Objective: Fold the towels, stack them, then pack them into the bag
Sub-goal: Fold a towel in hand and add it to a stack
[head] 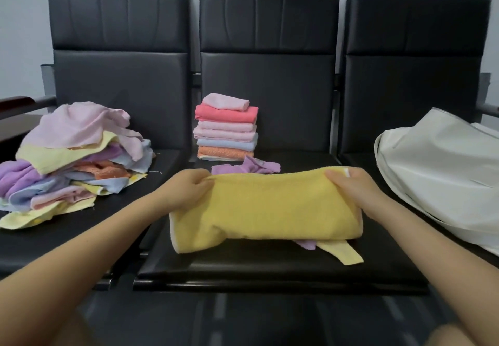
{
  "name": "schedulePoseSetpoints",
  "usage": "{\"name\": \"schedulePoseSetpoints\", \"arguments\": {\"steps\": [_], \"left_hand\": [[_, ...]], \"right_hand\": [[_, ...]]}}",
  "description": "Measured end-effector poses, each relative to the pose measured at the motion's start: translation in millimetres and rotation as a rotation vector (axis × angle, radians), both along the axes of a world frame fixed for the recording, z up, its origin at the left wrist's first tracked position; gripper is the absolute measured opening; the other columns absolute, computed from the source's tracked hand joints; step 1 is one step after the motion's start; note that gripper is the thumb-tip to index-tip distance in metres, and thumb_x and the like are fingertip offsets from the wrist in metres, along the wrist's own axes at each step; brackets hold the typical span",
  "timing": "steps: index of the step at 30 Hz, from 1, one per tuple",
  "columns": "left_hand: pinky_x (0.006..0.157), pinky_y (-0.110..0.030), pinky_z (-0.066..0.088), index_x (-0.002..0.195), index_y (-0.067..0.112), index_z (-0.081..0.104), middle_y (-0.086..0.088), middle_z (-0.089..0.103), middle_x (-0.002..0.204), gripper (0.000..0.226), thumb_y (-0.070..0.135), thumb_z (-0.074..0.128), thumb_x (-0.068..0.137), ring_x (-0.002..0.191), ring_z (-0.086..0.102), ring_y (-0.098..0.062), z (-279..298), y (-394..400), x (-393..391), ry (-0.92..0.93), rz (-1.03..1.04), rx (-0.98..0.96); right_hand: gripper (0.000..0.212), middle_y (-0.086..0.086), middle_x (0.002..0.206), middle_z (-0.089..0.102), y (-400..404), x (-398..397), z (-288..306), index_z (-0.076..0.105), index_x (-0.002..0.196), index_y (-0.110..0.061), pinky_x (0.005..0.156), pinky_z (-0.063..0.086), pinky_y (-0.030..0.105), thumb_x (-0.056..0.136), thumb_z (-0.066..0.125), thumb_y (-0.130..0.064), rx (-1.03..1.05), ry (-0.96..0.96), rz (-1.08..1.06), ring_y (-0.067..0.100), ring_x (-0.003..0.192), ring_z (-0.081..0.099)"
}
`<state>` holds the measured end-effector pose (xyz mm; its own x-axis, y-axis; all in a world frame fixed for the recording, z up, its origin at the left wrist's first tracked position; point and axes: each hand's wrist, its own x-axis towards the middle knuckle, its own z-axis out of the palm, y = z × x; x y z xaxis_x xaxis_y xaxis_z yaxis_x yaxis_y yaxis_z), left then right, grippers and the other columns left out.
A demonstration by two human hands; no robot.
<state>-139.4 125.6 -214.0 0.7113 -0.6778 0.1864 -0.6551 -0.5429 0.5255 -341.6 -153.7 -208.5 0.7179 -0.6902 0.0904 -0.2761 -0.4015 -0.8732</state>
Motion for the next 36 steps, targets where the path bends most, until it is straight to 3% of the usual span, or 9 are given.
{"name": "schedulePoseSetpoints", "arguments": {"steps": [4, 6, 11, 15, 19, 26, 29, 32, 36], "left_hand": [[0.077, -0.037, 0.047, 0.092, 0.013, 0.063, -0.001, 0.064, 0.085, 0.020, 0.019, 0.045, 0.097, 0.084, 0.058, -0.022, -4, -18, 33, -0.113, 0.130, -0.022], [0.077, -0.040, 0.047, 0.094, 0.009, 0.063, -0.005, 0.065, 0.087, 0.022, 0.018, 0.043, 0.097, 0.085, 0.059, -0.024, -11, -27, 49, -0.130, 0.173, -0.035], [0.068, -0.040, 0.045, 0.088, 0.009, 0.058, -0.003, 0.062, 0.082, 0.022, 0.021, 0.042, 0.099, 0.078, 0.058, -0.023, -31, -45, 76, -0.182, 0.199, -0.045], [0.074, -0.038, 0.046, 0.089, 0.014, 0.060, 0.001, 0.062, 0.086, 0.023, 0.028, 0.044, 0.099, 0.085, 0.059, -0.022, -46, -53, 96, -0.119, 0.132, 0.158], [0.079, -0.030, 0.044, 0.102, 0.020, 0.058, 0.004, 0.062, 0.096, 0.019, 0.030, 0.041, 0.102, 0.091, 0.057, -0.016, -55, -51, 99, -0.057, 0.055, 0.224], [0.077, -0.031, 0.040, 0.112, 0.023, 0.058, 0.000, 0.051, 0.107, 0.018, 0.021, 0.049, 0.096, 0.102, 0.048, -0.019, -55, -52, 80, -0.288, 0.205, 0.094], [0.081, -0.032, 0.038, 0.117, 0.017, 0.060, -0.007, 0.054, 0.120, 0.027, 0.013, 0.049, 0.093, 0.110, 0.048, -0.025, -47, -62, 60, -0.357, 0.183, 0.036], [0.088, -0.030, 0.038, 0.117, 0.016, 0.063, -0.005, 0.056, 0.122, 0.027, 0.013, 0.045, 0.097, 0.114, 0.050, -0.022, -38, -74, 33, -0.222, 0.069, -0.119], [0.095, -0.026, 0.036, 0.125, 0.016, 0.061, -0.001, 0.056, 0.127, 0.033, 0.021, 0.037, 0.103, 0.117, 0.050, -0.015, -22, -92, -10, -0.103, -0.089, -0.199]], "right_hand": [[0.046, 0.028, 0.108, 0.061, -3, 36, 0, 0.058, 0.110, 0.013, 0.088, 0.046, 0.050, 0.099, 0.051, -0.031, -0.142, -0.010, -0.079, 0.041, 0.100, 0.058], [0.049, 0.033, 0.114, 0.058, -7, 54, -2, 0.054, 0.117, 0.016, 0.092, 0.045, 0.054, 0.098, 0.051, -0.029, -0.189, -0.020, -0.117, 0.046, 0.105, 0.055], [0.040, 0.022, 0.105, 0.063, -21, 91, -19, 0.061, 0.111, 0.006, 0.086, 0.049, 0.049, 0.099, 0.049, -0.030, -0.258, 0.079, -0.233, 0.038, 0.097, 0.060], [0.029, 0.004, 0.094, 0.064, -36, 105, -47, 0.064, 0.098, -0.011, 0.068, 0.046, 0.033, 0.097, 0.048, -0.034, -0.327, 0.314, -0.188, 0.023, 0.086, 0.061], [0.018, 0.002, 0.087, 0.063, -41, 117, -59, 0.061, 0.086, -0.020, 0.067, 0.049, 0.033, 0.091, 0.054, -0.036, -0.362, 0.453, -0.179, 0.019, 0.076, 0.059], [0.048, 0.009, 0.114, 0.057, -43, 106, -53, 0.049, 0.123, -0.012, 0.068, 0.044, 0.033, 0.094, 0.049, -0.050, -0.411, 0.512, -0.179, 0.025, 0.098, 0.058], [0.044, 0.005, 0.102, 0.060, -44, 93, -47, 0.053, 0.117, -0.011, 0.065, 0.043, 0.031, 0.094, 0.050, -0.048, -0.365, 0.535, -0.191, 0.023, 0.091, 0.059], [0.046, 0.003, 0.081, 0.055, -44, 77, -42, 0.059, 0.106, -0.009, 0.059, 0.040, 0.028, 0.093, 0.050, -0.052, -0.267, 0.580, -0.182, 0.017, 0.074, 0.055], [0.075, 0.016, 0.126, 0.054, -30, 48, -25, 0.038, 0.143, -0.005, 0.064, 0.043, 0.030, 0.092, 0.051, -0.058, -0.001, 0.619, -0.177, 0.026, 0.095, 0.054]]}}
